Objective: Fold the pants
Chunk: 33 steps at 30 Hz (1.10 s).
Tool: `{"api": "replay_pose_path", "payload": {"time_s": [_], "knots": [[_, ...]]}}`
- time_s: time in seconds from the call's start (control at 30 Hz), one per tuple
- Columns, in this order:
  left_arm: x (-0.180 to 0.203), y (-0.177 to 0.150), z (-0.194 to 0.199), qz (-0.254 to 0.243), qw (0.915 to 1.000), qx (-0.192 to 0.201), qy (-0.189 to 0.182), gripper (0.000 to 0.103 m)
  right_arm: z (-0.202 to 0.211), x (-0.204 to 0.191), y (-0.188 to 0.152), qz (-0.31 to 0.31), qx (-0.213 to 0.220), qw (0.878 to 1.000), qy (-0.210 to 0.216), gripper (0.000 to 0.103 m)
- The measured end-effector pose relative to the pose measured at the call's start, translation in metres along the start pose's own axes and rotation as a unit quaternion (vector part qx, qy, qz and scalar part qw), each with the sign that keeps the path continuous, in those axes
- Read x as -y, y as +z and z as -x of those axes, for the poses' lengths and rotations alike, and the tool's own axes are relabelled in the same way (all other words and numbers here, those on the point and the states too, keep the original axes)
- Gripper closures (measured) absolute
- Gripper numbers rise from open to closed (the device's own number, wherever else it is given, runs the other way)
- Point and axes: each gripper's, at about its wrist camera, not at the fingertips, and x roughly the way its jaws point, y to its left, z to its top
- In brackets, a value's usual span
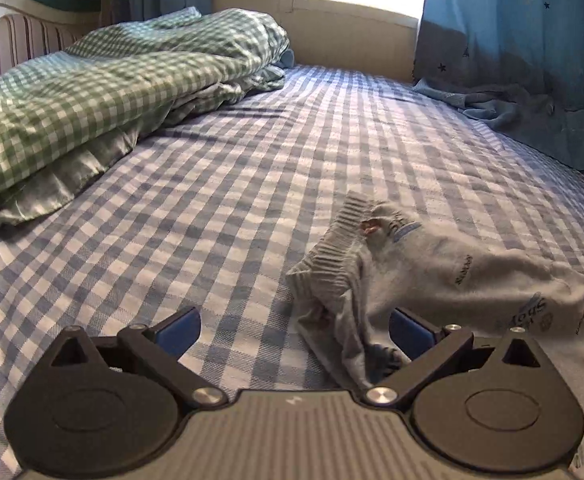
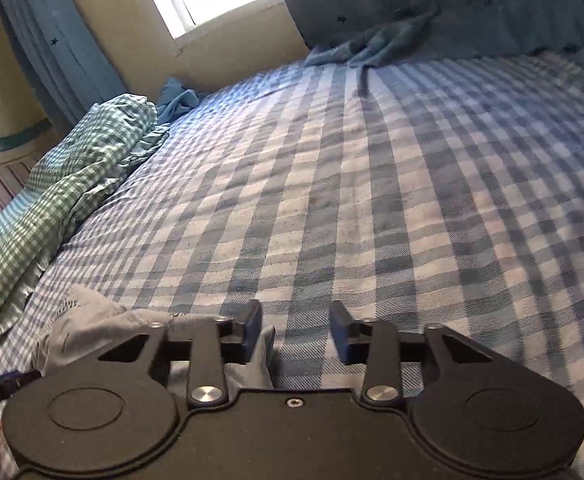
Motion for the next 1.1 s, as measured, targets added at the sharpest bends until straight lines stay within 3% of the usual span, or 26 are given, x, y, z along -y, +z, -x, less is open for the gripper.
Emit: {"api": "replay_pose_path", "payload": {"time_s": [0.1, 0.3, 0.47, 0.63, 0.77, 0.93, 1.0, 1.1], "knots": [[0.033, -0.003, 0.024, -0.034, 0.9989, 0.022, -0.024, 0.0, 0.048, -0.014, -0.038, 0.081, 0.026, 0.996, -0.04, 0.022], [0.125, -0.034, 0.054, -0.114, 0.9887, 0.016, -0.096, 0.0, 0.128, 0.0, -0.134, 0.164, 0.04, 0.975, -0.147, 0.014], [0.192, -0.075, 0.062, -0.176, 0.976, -0.004, -0.128, 0.0, 0.188, 0.043, -0.205, 0.165, 0.064, 0.952, -0.25, 0.008], [0.236, -0.112, 0.064, -0.235, 0.9653, -0.022, -0.112, 0.0, 0.247, 0.104, -0.254, 0.12, 0.093, 0.933, -0.327, 0.004], [0.253, -0.121, 0.077, -0.235, 0.9659, -0.02, -0.106, 0.0, 0.291, 0.151, -0.278, 0.084, 0.112, 0.915, -0.378, 0.002], [0.301, -0.111, 0.091, -0.242, 0.9591, -0.015, -0.146, 0.0, 0.334, 0.188, -0.293, 0.009, 0.148, 0.912, -0.383, 0.001], [0.336, -0.109, 0.097, -0.263, 0.9488, -0.011, -0.175, 0.0, 0.347, 0.195, -0.298, -0.033, 0.163, 0.921, -0.354, 0.001], [0.392, -0.112, 0.106, -0.296, 0.9249, -0.01, -0.238, 0.0, 0.354, 0.203, -0.3, -0.095, 0.173, 0.942, -0.271, 0.001]]}}
